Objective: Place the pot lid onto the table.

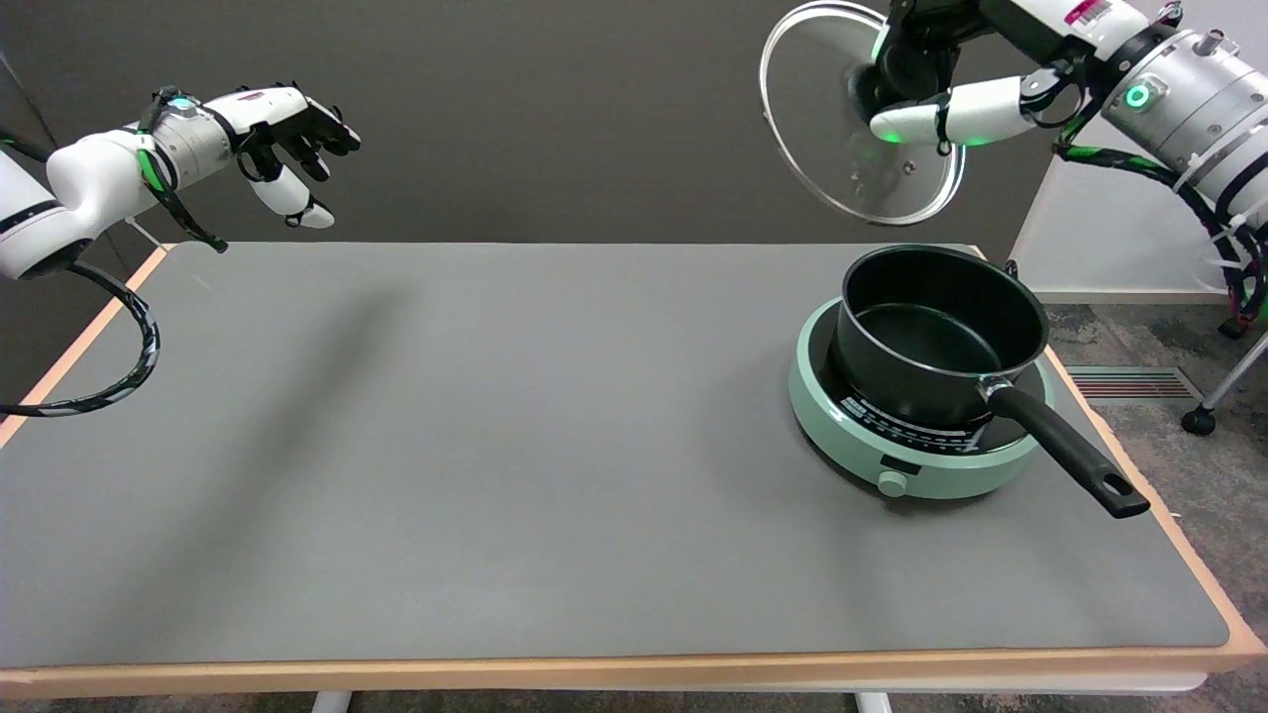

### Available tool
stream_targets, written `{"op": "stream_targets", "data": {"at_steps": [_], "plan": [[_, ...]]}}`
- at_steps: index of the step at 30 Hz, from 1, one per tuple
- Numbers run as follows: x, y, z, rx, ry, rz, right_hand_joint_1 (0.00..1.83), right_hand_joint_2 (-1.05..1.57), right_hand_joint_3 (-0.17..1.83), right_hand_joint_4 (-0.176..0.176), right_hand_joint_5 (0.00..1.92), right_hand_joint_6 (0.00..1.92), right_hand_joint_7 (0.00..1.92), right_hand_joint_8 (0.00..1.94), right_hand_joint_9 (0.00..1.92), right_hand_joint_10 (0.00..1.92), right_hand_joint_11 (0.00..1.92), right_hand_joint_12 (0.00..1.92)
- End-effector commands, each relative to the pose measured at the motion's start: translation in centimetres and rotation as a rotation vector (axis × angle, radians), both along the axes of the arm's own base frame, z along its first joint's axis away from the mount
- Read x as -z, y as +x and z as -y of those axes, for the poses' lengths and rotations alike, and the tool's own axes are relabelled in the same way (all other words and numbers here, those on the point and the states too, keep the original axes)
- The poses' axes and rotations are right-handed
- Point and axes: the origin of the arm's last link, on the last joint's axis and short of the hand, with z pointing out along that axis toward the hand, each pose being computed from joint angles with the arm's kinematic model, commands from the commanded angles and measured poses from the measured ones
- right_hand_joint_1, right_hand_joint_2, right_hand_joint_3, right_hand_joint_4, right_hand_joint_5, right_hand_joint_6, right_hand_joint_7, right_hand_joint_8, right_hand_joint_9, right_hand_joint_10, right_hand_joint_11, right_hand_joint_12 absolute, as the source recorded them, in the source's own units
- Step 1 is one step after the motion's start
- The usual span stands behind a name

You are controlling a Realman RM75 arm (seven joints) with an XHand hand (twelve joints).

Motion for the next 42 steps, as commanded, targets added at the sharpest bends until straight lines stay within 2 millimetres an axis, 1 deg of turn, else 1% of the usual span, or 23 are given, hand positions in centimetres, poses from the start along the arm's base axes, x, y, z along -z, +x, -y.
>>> {"op": "stream_targets", "data": {"at_steps": [1,6,8,11,13,16,18,20,23,27,32,35,42], "plan": [[-0.8,1.4,0.0,-0.069,-0.042,0.036,1.21,0.94,0.47,-0.047,0.80,1.23,0.97,1.26,0.89,1.41,0.70,1.35],[-1.9,0.1,0.3,-0.048,-0.093,0.007,1.21,0.94,0.47,-0.048,0.80,1.23,0.97,1.26,0.89,1.41,0.70,1.35],[-1.7,-0.1,0.5,-0.052,-0.105,-0.034,1.21,0.94,0.47,-0.049,0.80,1.23,0.97,1.26,0.89,1.41,0.70,1.35],[0.1,1.0,2.2,-0.073,-0.038,-0.073,1.21,0.94,0.47,-0.050,0.80,1.23,0.97,1.26,0.89,1.41,0.70,1.35],[1.1,1.5,3.8,-0.065,0.016,-0.061,1.21,0.94,0.47,-0.051,0.80,1.23,0.97,1.26,0.89,1.40,0.71,1.35],[1.9,0.8,5.7,-0.026,0.050,-0.052,1.21,0.95,0.47,-0.052,0.80,1.23,0.97,1.26,0.89,1.41,0.71,1.35],[2.9,0.7,6.9,-0.006,0.081,-0.059,1.21,0.95,0.47,-0.052,0.80,1.23,0.97,1.26,0.89,1.41,0.71,1.35],[4.5,0.6,8.2,0.007,0.121,-0.070,1.21,0.95,0.46,-0.053,0.80,1.23,0.97,1.26,0.89,1.41,0.71,1.35],[6.4,0.5,9.7,0.019,0.163,-0.076,1.21,0.95,0.46,-0.054,0.80,1.23,0.97,1.26,0.89,1.41,0.71,1.35],[8.8,-0.6,11.4,0.052,0.217,-0.066,1.21,0.95,0.46,-0.056,0.80,1.22,0.97,1.26,0.89,1.41,0.70,1.34],[12.0,-0.7,13.2,0.068,0.283,-0.076,1.21,0.95,0.46,-0.057,0.80,1.22,0.97,1.26,0.89,1.41,0.70,1.35],[13.7,-1.5,14.2,0.107,0.320,-0.100,1.21,0.95,0.46,-0.060,0.80,1.22,0.97,1.26,0.89,1.41,0.70,1.35],[16.3,-2.9,15.5,0.167,0.372,-0.151,1.22,0.95,0.45,-0.065,0.80,1.22,0.97,1.27,0.89,1.41,0.70,1.35]]}}
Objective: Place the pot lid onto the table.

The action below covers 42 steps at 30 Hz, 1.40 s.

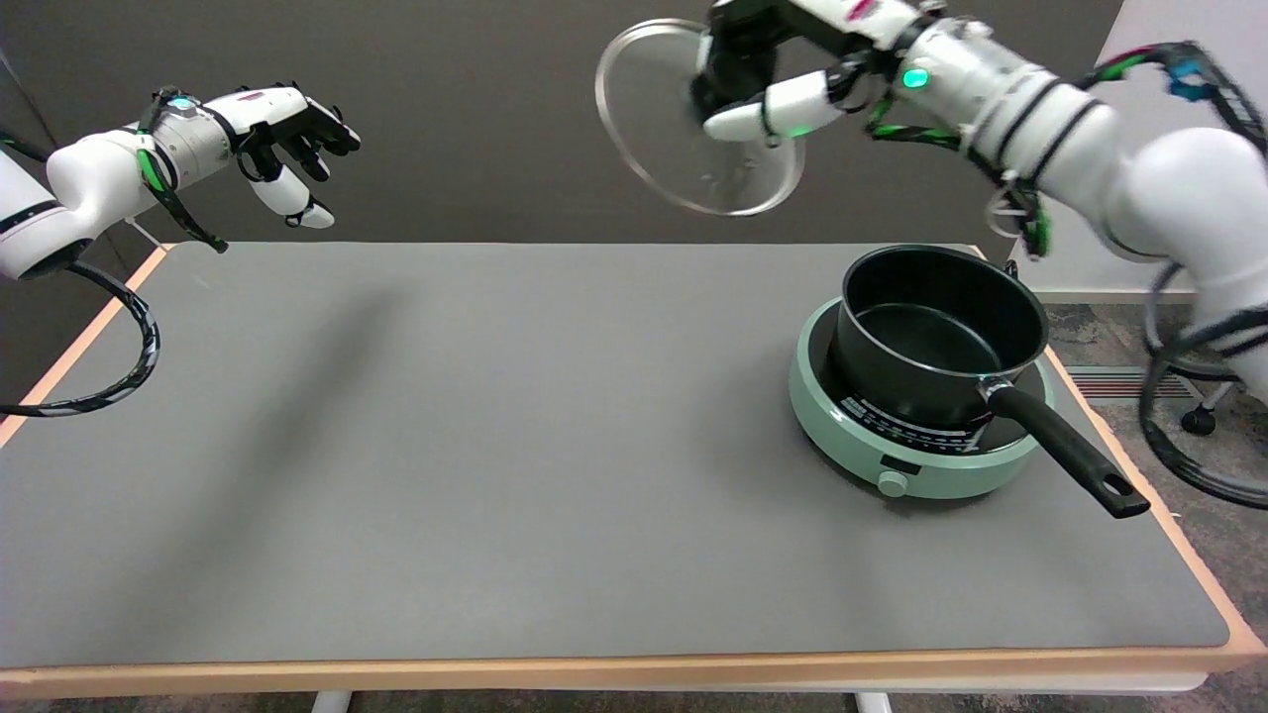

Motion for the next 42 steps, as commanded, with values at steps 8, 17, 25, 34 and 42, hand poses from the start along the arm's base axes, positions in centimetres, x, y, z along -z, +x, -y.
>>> {"op": "stream_targets", "data": {"at_steps": [8,17,25,34,42], "plan": [[11.2,-5.4,5.6,0.224,0.255,-0.223,1.22,0.96,0.44,-0.071,0.80,1.22,0.97,1.27,0.90,1.41,0.70,1.35],[11.2,-11.4,5.2,0.430,0.248,-0.322,1.22,0.96,0.44,-0.076,0.80,1.21,0.97,1.27,0.90,1.42,0.70,1.35],[13.7,-13.1,2.6,0.415,0.267,-0.550,1.22,0.96,0.43,-0.077,0.80,1.21,0.97,1.27,0.90,1.42,0.70,1.36],[14.3,-10.6,3.6,0.368,0.190,-0.623,1.22,0.96,0.44,-0.073,0.80,1.21,0.97,1.27,0.89,1.43,0.70,1.36],[11.6,-11.1,8.5,0.447,0.054,-0.549,1.22,0.95,0.45,-0.071,0.80,1.21,0.97,1.27,0.89,1.43,0.70,1.36]]}}
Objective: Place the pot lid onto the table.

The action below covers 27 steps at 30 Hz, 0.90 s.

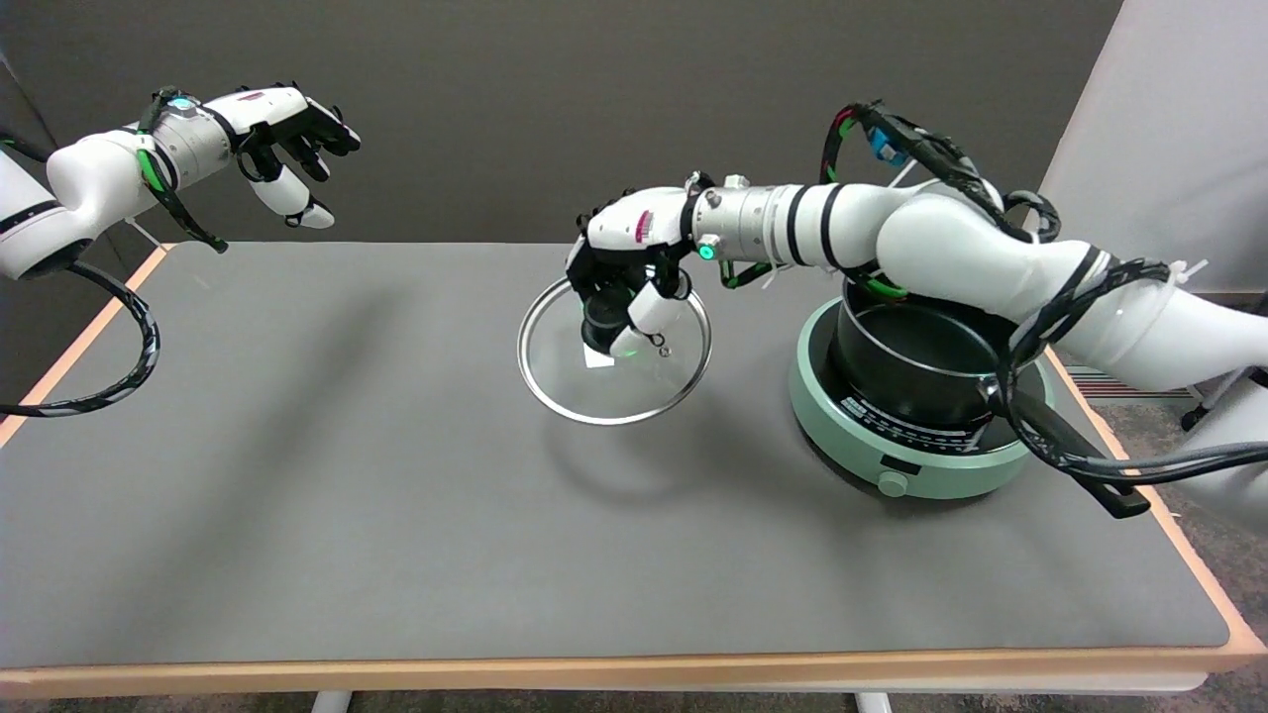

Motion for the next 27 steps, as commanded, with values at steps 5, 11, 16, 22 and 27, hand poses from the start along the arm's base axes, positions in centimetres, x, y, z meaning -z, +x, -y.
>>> {"op": "stream_targets", "data": {"at_steps": [5,11,16,22,27], "plan": [[-2.5,-0.8,6.3,0.041,-0.239,-0.089,1.22,0.95,0.45,-0.067,0.80,1.21,0.97,1.27,0.89,1.43,0.70,1.36],[-5.2,-2.7,8.1,0.082,-0.352,-0.100,1.22,0.95,0.46,-0.063,0.81,1.22,0.97,1.27,0.89,1.43,0.70,1.36],[-6.8,-2.9,8.8,0.083,-0.411,-0.139,1.21,0.95,0.46,-0.061,0.81,1.22,0.97,1.27,0.89,1.43,0.70,1.36],[-8.1,-2.8,9.5,0.075,-0.460,-0.167,1.21,0.95,0.46,-0.059,0.81,1.22,0.97,1.27,0.89,1.43,0.70,1.35],[-9.2,-2.6,9.9,0.063,-0.500,-0.157,1.21,0.95,0.46,-0.059,0.81,1.22,0.97,1.27,0.89,1.43,0.70,1.35]]}}
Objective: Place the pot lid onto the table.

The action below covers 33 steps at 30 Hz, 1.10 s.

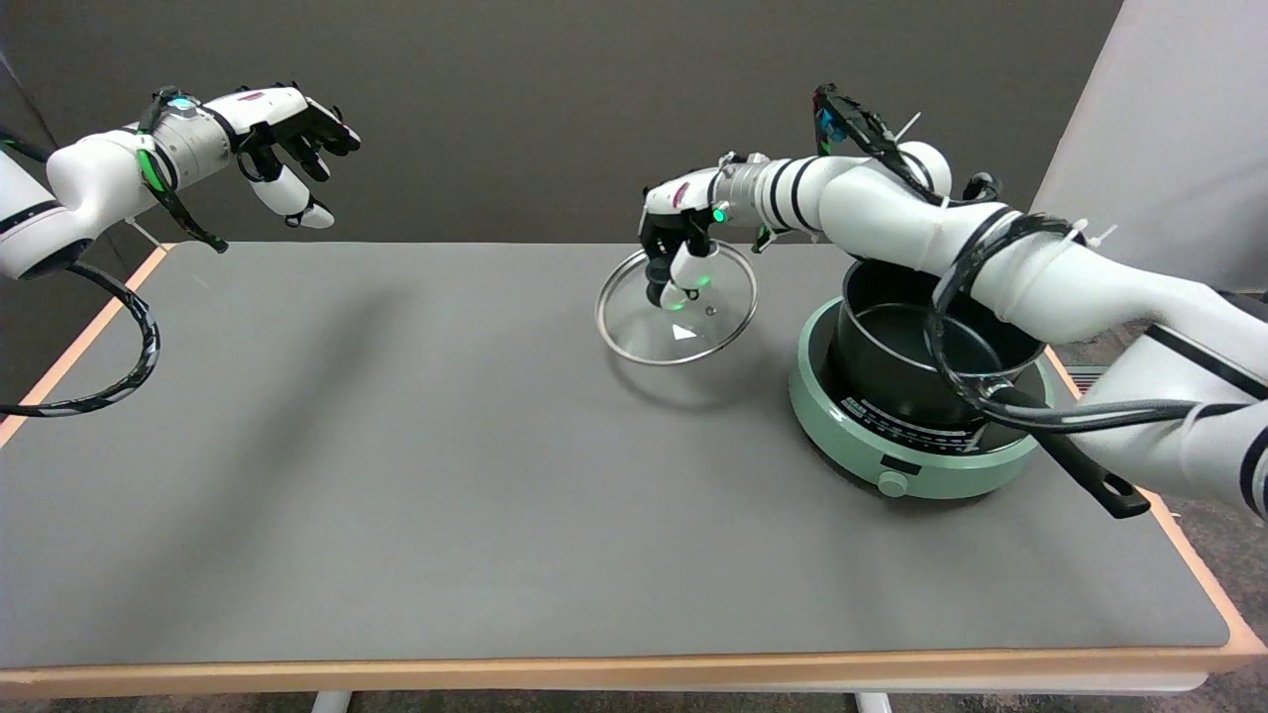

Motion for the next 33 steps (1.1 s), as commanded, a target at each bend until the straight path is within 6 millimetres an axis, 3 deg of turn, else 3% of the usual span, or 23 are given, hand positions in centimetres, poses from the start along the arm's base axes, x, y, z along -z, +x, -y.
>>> {"op": "stream_targets", "data": {"at_steps": [1,10,19,33], "plan": [[-3.9,-0.1,2.5,-0.010,-0.172,-0.047,1.21,0.95,0.46,-0.059,0.81,1.22,0.97,1.27,0.89,1.43,0.70,1.35],[-5.7,-1.2,2.3,0.016,-0.223,-0.063,1.21,0.95,0.46,-0.058,0.81,1.22,0.97,1.26,0.89,1.42,0.70,1.35],[-4.9,-1.2,2.3,-0.003,-0.200,-0.052,1.21,0.95,0.46,-0.058,0.80,1.22,0.97,1.26,0.89,1.42,0.70,1.34],[-6.1,-2.1,2.5,-0.032,-0.254,-0.012,1.21,0.95,0.46,-0.058,0.80,1.22,0.97,1.26,0.89,1.42,0.70,1.34]]}}
